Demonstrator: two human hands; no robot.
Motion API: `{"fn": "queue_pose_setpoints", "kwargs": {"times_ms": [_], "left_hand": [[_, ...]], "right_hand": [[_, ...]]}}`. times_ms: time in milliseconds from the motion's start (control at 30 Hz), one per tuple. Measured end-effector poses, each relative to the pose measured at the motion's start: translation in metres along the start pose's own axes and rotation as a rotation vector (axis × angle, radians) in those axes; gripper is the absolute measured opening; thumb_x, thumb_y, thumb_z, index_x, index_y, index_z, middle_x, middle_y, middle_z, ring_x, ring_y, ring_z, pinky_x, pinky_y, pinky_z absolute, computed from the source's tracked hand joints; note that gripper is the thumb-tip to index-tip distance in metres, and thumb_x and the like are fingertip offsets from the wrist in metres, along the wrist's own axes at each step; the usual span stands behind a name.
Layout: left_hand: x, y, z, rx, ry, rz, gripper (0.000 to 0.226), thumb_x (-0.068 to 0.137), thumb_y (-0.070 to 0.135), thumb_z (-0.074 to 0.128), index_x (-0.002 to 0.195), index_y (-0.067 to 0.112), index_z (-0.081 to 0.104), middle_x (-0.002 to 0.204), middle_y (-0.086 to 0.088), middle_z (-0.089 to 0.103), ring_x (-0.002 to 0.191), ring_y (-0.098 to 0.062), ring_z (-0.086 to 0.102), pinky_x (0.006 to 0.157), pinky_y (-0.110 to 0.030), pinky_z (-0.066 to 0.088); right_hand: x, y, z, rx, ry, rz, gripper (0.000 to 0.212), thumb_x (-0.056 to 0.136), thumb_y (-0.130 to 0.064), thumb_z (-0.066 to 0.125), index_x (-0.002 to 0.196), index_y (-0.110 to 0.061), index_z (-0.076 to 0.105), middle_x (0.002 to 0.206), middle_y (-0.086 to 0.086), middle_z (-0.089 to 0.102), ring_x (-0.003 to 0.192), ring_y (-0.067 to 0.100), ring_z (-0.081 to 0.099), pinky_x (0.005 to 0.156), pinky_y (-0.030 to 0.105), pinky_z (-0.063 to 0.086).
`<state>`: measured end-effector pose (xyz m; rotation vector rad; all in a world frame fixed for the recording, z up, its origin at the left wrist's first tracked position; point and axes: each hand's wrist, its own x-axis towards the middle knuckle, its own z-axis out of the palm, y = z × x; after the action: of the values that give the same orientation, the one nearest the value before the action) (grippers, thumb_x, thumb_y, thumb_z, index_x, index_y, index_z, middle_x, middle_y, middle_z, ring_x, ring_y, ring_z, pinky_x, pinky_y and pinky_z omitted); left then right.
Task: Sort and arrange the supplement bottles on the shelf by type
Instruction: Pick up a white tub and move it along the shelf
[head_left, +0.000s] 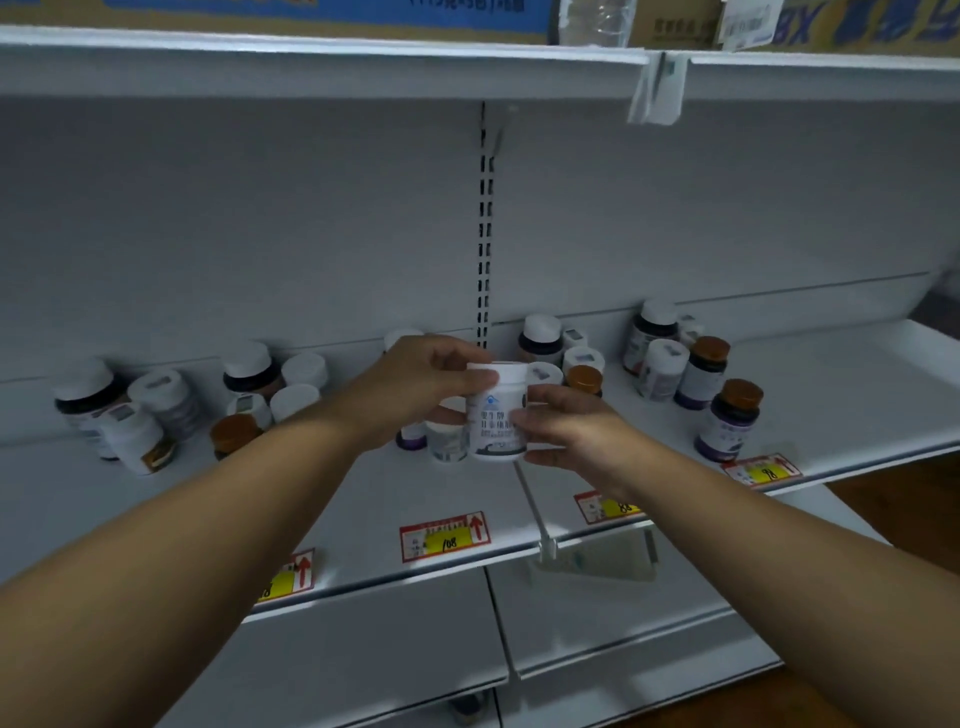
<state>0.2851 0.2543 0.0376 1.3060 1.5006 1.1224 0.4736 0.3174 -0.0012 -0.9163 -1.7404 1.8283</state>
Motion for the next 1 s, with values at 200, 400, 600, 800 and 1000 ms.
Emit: {"fn": "queue_pose_setpoints", "kwargs": {"times_ms": [200, 400, 600, 800, 1000], "left_hand": [[-0.007, -0.029, -0.037, -0.033, 0.085, -0.049, 0.029, 0.078, 0.016, 0.072, 0.106, 0.014, 0.067, 0.101, -0.005, 0.072, 0.090, -0.017, 0.069, 0.070, -0.028, 0.058], [-0.023, -0.074, -0.048, -0.027, 0.131, -0.071, 0.017, 0.079, 0.013, 0.070, 0.091, 0.026, 0.070, 0.094, 0.002, 0.072, 0.086, -0.009, 0.067, 0.075, -0.022, 0.057], [-0.028, -0.092, -0.038, 0.092, 0.181, -0.070, 0.019, 0.079, 0.015, 0.071, 0.094, 0.028, 0.071, 0.095, 0.005, 0.073, 0.091, -0.012, 0.068, 0.079, -0.026, 0.056], [-0.033, -0.093, -0.027, 0.364, 0.217, -0.071, 0.023, 0.079, 0.030, 0.070, 0.102, 0.025, 0.069, 0.096, 0.008, 0.070, 0.084, -0.002, 0.064, 0.071, -0.012, 0.047], [-0.037, -0.087, -0.021, 0.487, 0.289, -0.118, 0.034, 0.085, 0.045, 0.058, 0.116, 0.031, 0.060, 0.112, 0.016, 0.058, 0.102, -0.005, 0.056, 0.078, -0.013, 0.039]], "right_hand": [[0.033, 0.007, 0.038, -0.140, -0.071, 0.031, 0.040, 0.080, -0.023, 0.069, 0.117, -0.022, 0.056, 0.111, -0.001, 0.068, 0.101, 0.014, 0.064, 0.082, 0.027, 0.053], [0.048, 0.029, 0.068, -0.522, -0.106, -0.103, 0.026, 0.075, -0.020, 0.072, 0.085, -0.039, 0.057, 0.101, -0.002, 0.070, 0.098, 0.017, 0.064, 0.084, 0.032, 0.055], [0.052, 0.040, 0.068, -0.631, -0.150, -0.110, 0.031, 0.074, -0.019, 0.070, 0.103, -0.022, 0.058, 0.109, 0.008, 0.068, 0.099, 0.023, 0.063, 0.089, 0.047, 0.051], [0.049, 0.047, 0.062, -0.695, -0.202, -0.140, 0.036, 0.075, -0.027, 0.066, 0.110, -0.026, 0.058, 0.106, -0.003, 0.068, 0.092, 0.012, 0.063, 0.088, 0.036, 0.053], [0.042, 0.036, 0.056, -0.735, -0.253, -0.115, 0.045, 0.082, -0.025, 0.057, 0.125, -0.030, 0.042, 0.126, -0.001, 0.057, 0.110, 0.018, 0.055, 0.092, 0.033, 0.047]]}}
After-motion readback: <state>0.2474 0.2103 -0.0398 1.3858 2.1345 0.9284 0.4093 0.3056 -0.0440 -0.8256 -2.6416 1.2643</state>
